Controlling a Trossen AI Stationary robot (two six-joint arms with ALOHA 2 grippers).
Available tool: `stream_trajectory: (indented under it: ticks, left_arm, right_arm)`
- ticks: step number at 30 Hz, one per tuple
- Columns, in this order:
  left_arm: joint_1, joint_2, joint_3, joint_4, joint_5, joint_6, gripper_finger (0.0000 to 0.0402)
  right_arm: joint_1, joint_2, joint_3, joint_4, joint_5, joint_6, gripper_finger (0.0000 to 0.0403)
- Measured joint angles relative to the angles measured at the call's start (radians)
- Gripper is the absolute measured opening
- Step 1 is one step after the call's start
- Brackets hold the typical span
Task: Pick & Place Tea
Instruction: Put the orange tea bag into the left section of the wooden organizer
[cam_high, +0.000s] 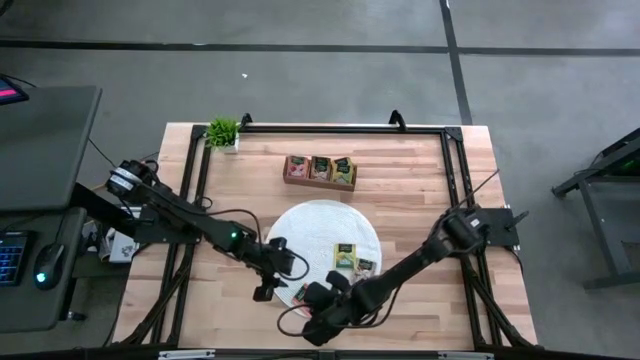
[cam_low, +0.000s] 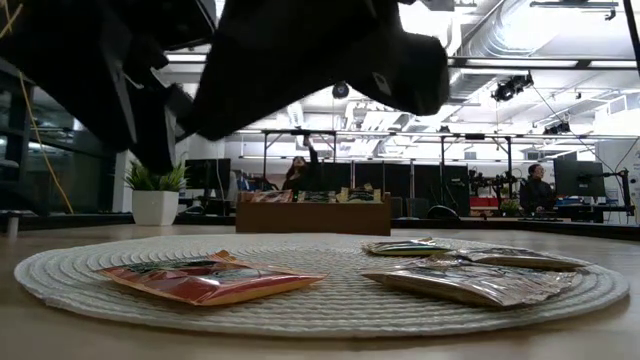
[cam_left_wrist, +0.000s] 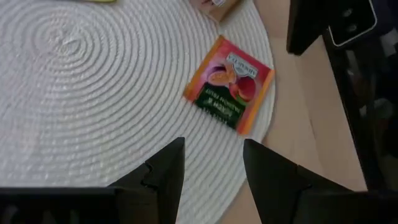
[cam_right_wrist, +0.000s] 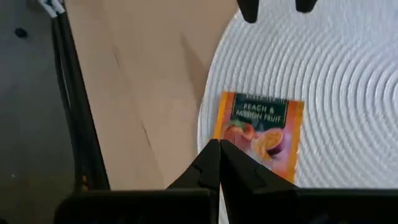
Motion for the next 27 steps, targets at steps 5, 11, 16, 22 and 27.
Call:
stream_trajectory:
  ticks: [5,11,16,22,27]
  left_arm:
    - [0.001,0.054,-0.001,0.083,0.026,0.027,0.0161]
    - [0.000,0.133,0.000,0.138,0.060,0.043,0.0161]
    - [0.000,0.151,0.000,0.144,0.061,0.043,0.0161]
    - [0.000,0.157,0.000,0.148,0.061,0.041,0.0161]
    - [0.000,0.157,0.000,0.155,0.061,0.040,0.0161]
  right_arm:
    - [0.006,0.031,0.001,-0.059,-0.006,0.102,0.0000]
    - [0.020,0.035,0.001,-0.115,-0.027,0.133,0.0000]
    - [0.022,0.035,0.001,-0.114,-0.023,0.148,0.0000]
    - [0.020,0.046,0.001,-0.092,-0.013,0.149,0.0000]
    - [0.020,0.062,0.001,-0.079,-0.020,0.149,0.0000]
